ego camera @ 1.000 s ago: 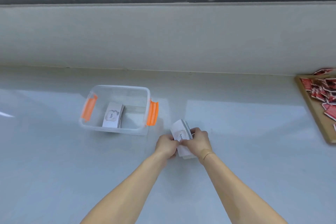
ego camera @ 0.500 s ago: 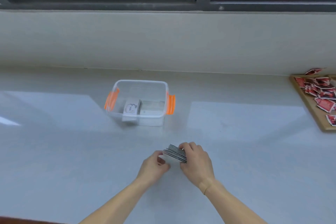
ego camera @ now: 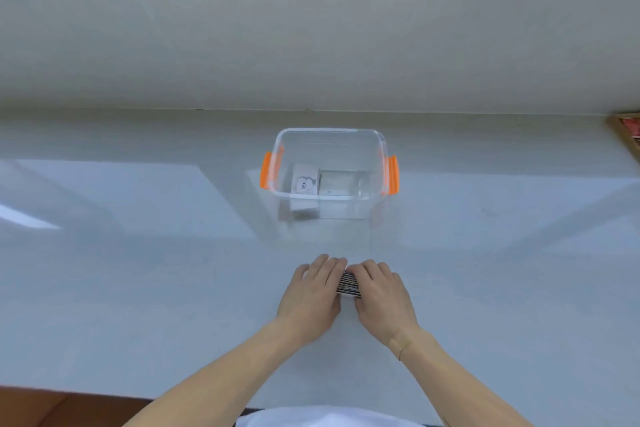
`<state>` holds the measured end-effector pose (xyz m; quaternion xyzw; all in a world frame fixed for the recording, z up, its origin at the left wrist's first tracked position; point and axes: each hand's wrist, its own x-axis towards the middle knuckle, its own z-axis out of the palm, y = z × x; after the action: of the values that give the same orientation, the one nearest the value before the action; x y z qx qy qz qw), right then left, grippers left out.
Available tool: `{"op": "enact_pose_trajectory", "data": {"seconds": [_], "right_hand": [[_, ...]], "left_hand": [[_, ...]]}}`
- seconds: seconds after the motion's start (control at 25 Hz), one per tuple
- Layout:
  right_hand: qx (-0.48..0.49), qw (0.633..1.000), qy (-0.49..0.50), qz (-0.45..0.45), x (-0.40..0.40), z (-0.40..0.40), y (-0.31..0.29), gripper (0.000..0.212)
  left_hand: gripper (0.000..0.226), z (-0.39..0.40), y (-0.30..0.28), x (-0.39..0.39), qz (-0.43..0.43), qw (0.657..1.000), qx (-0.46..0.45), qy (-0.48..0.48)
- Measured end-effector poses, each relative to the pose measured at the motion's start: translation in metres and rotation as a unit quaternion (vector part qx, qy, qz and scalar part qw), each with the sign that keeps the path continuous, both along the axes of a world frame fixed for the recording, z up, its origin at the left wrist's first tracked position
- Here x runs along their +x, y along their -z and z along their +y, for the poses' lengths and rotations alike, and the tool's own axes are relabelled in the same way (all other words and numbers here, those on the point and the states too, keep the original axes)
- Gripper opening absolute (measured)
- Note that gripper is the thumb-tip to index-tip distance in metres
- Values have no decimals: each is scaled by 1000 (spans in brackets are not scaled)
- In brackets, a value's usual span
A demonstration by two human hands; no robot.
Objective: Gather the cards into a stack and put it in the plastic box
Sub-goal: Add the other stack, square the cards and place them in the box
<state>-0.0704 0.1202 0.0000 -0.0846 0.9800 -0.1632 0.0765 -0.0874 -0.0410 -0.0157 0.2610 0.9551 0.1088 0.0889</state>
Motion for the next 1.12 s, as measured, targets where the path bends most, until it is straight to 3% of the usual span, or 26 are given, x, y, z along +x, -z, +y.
{"op": "enact_pose_trajectory", "data": {"seconds": [0.24, 0.4, 0.48, 0.56, 0.68, 0.84, 1.0, 1.12], "right_hand": [[76, 996, 1, 42, 7, -9, 13, 32], [99, 994, 9, 47, 6, -12, 19, 38], [105, 993, 7, 54, 7, -12, 21, 45], [102, 993, 10, 53, 7, -11, 22, 47], [106, 993, 16, 50, 8, -13, 24, 39], [107, 993, 25, 45, 9, -15, 26, 40], [107, 993, 28, 45, 10, -16, 26, 39], [109, 992, 40, 39, 10, -16, 25, 41]], "left_hand": [[70, 2, 12, 3, 30, 997, -70, 14], [71, 3, 11, 0, 11, 996, -89, 20], [74, -2, 14, 0, -18, 999, -32, 19], [79, -16, 13, -1, -88, 992, 87, -12], [87, -50, 12, 0, -179, 943, 251, -128], [93, -74, 11, 6, -210, 891, 325, -236], [93, -35, 3, 23, -293, 815, 419, -272], [93, 4, -2, 36, -363, 787, 452, -212]]}}
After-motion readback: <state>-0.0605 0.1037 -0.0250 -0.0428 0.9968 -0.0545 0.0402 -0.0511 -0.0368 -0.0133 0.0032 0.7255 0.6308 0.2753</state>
